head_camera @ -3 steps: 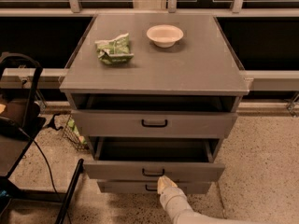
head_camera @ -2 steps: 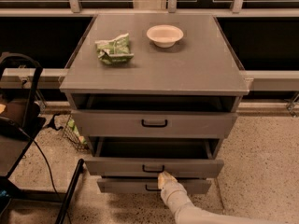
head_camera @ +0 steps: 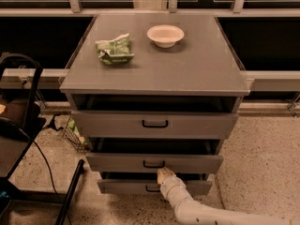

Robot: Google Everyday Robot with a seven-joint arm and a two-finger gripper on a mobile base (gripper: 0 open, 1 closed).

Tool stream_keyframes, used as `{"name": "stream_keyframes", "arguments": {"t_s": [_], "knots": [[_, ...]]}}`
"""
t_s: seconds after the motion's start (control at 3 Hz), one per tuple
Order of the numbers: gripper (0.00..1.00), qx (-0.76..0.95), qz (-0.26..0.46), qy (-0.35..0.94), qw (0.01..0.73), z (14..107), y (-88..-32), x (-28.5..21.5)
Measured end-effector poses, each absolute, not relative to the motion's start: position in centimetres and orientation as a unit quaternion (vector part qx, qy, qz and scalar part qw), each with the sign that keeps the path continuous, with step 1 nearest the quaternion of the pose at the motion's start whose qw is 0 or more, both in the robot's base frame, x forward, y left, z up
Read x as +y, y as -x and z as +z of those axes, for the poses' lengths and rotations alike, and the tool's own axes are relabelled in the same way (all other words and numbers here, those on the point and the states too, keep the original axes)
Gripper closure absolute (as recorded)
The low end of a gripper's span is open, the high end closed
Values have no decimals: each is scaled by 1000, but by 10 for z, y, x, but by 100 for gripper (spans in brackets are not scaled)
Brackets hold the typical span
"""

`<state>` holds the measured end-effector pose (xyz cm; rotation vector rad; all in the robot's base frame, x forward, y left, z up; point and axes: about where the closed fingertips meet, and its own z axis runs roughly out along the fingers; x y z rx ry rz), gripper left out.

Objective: Close middle drawer

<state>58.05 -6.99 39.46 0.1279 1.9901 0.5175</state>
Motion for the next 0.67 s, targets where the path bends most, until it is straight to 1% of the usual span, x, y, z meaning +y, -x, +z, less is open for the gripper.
{"name": "stream_keyframes", "arguments": {"t_s": [0.67], "knots": [[100, 825, 222, -38, 519, 395, -604, -54]]}}
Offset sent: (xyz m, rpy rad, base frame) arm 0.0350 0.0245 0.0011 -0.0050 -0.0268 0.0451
